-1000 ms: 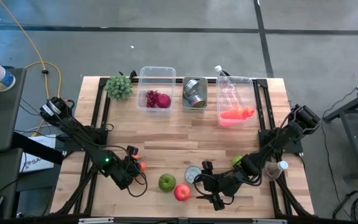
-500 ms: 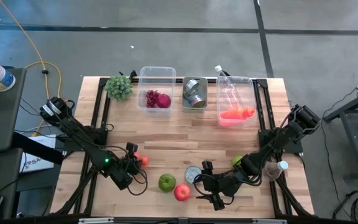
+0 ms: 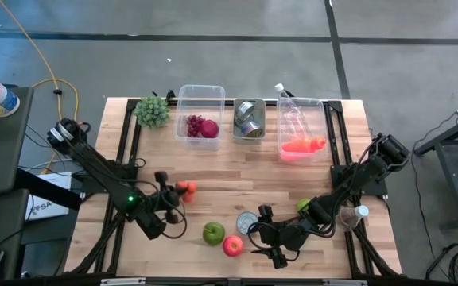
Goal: Pick & Place Food Item
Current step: Put the orange tangerine into the left transparent bin
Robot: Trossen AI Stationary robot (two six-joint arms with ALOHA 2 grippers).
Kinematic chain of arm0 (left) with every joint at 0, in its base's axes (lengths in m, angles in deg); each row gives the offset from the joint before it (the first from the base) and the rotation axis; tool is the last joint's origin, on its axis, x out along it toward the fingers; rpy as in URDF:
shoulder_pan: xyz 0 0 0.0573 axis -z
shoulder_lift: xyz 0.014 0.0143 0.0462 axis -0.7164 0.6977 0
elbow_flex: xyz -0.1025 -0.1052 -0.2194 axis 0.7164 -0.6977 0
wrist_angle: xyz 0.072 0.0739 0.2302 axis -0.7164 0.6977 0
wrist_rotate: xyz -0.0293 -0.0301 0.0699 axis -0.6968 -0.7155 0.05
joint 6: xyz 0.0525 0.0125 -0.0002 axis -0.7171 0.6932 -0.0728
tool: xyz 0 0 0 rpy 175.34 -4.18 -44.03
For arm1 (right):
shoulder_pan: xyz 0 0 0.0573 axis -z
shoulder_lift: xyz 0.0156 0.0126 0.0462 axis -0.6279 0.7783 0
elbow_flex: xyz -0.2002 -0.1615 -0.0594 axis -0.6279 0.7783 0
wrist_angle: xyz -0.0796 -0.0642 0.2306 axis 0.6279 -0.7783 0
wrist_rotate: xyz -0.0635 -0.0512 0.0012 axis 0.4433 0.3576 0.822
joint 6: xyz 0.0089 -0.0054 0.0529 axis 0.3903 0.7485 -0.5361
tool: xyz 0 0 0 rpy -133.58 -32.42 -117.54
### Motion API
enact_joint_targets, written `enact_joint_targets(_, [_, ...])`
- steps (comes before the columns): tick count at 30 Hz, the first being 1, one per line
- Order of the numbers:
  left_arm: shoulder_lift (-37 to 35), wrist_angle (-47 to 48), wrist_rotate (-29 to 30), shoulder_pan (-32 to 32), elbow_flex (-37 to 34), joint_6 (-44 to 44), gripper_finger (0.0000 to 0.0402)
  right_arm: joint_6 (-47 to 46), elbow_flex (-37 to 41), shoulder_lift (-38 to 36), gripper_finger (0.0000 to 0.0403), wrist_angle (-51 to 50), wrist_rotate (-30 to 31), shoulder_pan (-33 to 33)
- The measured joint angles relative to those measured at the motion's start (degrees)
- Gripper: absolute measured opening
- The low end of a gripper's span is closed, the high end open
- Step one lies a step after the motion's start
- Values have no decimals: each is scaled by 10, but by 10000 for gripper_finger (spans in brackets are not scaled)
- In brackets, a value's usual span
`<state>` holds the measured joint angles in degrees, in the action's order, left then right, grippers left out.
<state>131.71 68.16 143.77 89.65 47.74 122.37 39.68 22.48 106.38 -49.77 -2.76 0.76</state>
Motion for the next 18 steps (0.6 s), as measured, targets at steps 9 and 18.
enact_joint_targets(9, [-74,-50,45,-13,0,-8,1,0,0,0,258,-9,0,0])
enact_joint_targets(18, [-152,-194,-29,-131,1,-241,1,0,0,0,258,-10,11,0])
